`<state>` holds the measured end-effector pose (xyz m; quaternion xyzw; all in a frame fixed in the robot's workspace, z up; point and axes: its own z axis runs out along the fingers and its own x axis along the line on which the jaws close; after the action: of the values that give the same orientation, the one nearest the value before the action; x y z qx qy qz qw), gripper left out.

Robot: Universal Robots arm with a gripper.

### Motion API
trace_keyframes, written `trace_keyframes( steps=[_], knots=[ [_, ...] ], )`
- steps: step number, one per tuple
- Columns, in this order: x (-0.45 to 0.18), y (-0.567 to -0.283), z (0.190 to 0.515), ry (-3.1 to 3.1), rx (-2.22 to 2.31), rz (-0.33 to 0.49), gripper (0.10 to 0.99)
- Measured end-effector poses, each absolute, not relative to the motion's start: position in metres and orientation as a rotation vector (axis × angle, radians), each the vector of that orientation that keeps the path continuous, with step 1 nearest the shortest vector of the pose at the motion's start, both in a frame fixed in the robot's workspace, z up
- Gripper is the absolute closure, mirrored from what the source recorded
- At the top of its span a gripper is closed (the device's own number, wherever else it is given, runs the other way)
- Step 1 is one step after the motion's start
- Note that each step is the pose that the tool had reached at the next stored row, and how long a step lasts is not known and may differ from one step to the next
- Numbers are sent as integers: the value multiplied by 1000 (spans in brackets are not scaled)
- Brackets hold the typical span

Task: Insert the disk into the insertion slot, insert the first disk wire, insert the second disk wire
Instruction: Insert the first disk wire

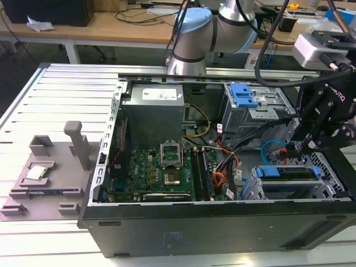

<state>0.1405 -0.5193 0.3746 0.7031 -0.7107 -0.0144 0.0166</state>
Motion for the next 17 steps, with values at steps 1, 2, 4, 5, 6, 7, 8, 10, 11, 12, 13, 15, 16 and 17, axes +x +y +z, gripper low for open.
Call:
trace_keyframes(
  steps=[1,2,4,5,6,7,8,10,11,12,13,15,16,17],
  knots=[
    [141,-519,373,-2209,2186,-45,725],
    [142,-519,372,-2209,2185,-46,725],
    [143,-518,369,-2208,2185,-47,725],
    [144,-518,368,-2208,2185,-48,725],
    [144,-518,367,-2208,2184,-48,725],
    [144,-518,365,-2208,2184,-48,725],
    [144,-518,364,-2208,2184,-48,725],
    [144,-518,361,-2208,2184,-47,725],
    [144,-518,360,-2207,2184,-47,725],
    [144,-518,359,-2207,2184,-46,725],
    [144,-518,357,-2207,2183,-46,725],
    [144,-518,356,-2203,2178,-35,725],
    [144,-518,356,-2201,2177,-32,725],
    [144,-518,356,-2201,2176,-31,737]
  ],
)
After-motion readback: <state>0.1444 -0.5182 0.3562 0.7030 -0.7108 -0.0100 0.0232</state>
